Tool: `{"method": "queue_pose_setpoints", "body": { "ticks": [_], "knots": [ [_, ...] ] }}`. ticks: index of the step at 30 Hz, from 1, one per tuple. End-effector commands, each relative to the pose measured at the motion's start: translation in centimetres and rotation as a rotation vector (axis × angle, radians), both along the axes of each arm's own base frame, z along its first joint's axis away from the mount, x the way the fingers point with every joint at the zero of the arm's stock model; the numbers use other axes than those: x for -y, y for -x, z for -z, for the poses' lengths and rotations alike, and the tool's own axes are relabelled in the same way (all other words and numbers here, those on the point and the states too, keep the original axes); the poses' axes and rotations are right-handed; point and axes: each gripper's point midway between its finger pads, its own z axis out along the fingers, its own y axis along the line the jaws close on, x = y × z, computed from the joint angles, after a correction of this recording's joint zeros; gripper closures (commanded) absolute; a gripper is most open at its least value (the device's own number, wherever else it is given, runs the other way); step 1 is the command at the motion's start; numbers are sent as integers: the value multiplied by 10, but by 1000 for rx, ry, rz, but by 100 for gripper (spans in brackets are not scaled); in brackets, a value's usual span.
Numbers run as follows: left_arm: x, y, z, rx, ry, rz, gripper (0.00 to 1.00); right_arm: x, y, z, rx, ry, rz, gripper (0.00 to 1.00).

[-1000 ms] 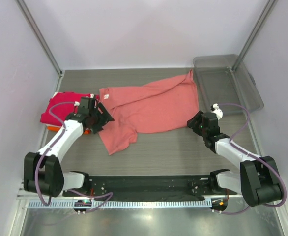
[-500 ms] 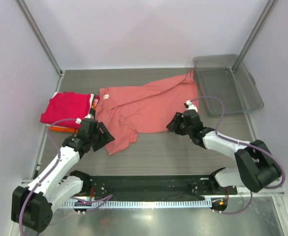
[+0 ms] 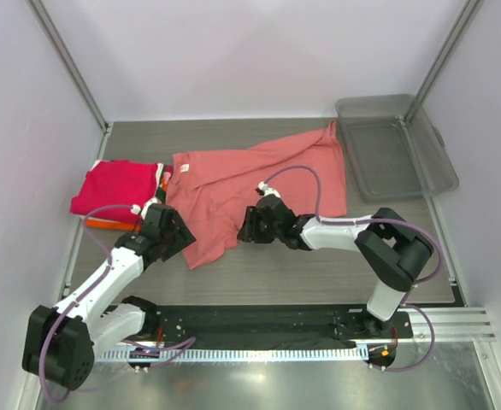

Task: Fold and stack the t-shirts
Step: Flatten the tshirt out

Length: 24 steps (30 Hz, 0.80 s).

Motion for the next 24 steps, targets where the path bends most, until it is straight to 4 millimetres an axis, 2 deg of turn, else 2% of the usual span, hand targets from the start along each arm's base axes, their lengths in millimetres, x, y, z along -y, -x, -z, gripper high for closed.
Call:
{"method": "queue_pose_setpoints", "body": {
  "ticks": [1,4,5,9,13,14,15,16,17,19,20,22,24],
  "knots": [
    [-3,-15,-6,65,2,-59,34,-22,-5,-8,7,-18,6,52],
    [-7,-16,1,40,-14,-91,36,-32,1,1,-22,8,-14,52],
    [-8,-16,2,36,-13,-99,36,-30,-3,3,-10,27,15,53],
    [-6,-17,5,25,-13,-98,38,-31,1,15,-36,59,26,54],
    [1,-14,3,23,11,-51,40,-30,6,23,-58,71,17,72],
    [2,-13,2,23,14,-42,40,-30,7,22,-61,69,12,86],
    [2,-11,2,14,15,-34,41,-29,8,19,-59,69,9,96],
    [5,-8,3,5,25,-21,41,-25,11,19,-67,82,6,99],
    [6,-5,5,2,34,-16,42,-26,10,7,-49,61,1,99],
    [9,-2,5,2,43,-4,43,-14,17,4,-59,91,5,99],
    [10,1,5,1,48,6,43,-12,16,-7,-43,80,9,99],
    [14,3,4,7,54,21,43,-3,20,-9,-59,99,9,99],
    [20,8,3,12,66,46,42,2,15,-15,-66,89,16,99]
  ]
}}
